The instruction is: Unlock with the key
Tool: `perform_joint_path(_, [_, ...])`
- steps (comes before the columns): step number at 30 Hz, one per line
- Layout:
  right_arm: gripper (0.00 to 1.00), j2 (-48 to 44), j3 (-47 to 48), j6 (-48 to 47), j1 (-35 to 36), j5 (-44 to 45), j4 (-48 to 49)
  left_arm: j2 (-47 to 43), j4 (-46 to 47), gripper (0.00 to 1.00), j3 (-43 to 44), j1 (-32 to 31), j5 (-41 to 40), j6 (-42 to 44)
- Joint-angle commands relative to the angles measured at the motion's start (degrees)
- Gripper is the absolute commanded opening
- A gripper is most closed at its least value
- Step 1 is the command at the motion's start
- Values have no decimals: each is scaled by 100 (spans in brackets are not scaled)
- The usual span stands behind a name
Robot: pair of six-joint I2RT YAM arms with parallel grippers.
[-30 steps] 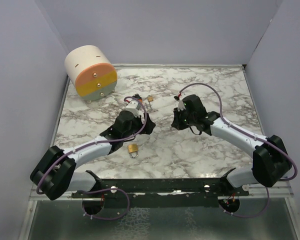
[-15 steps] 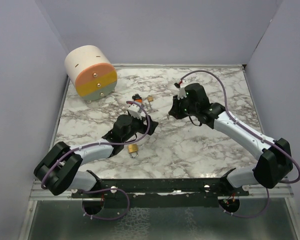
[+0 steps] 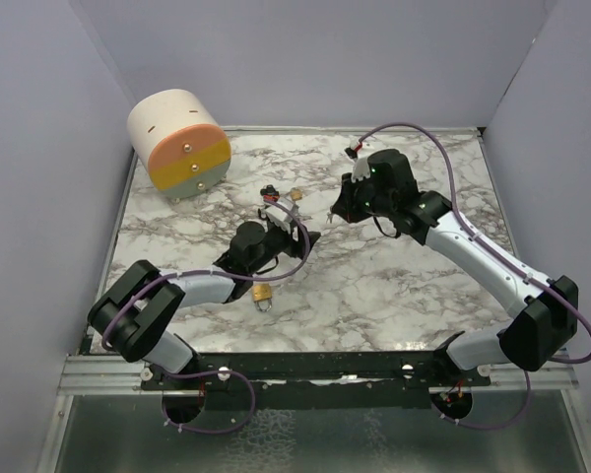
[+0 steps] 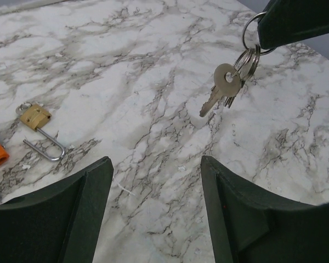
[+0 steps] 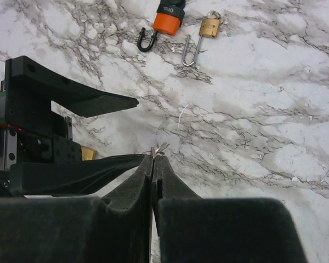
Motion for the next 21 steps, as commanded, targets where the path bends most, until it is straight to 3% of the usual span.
perform_joint_path(1, [1,107,326,29,16,-91,-196,221,764,67,194,-89,169,499])
perform_joint_path(6, [1,181,477,49,15,-192,-236,478,1239,58,280,-124,265,717])
perform_joint_path(21, [1,175,573,181,15,-335,-299,1030,2369,57,283,-285,415,998])
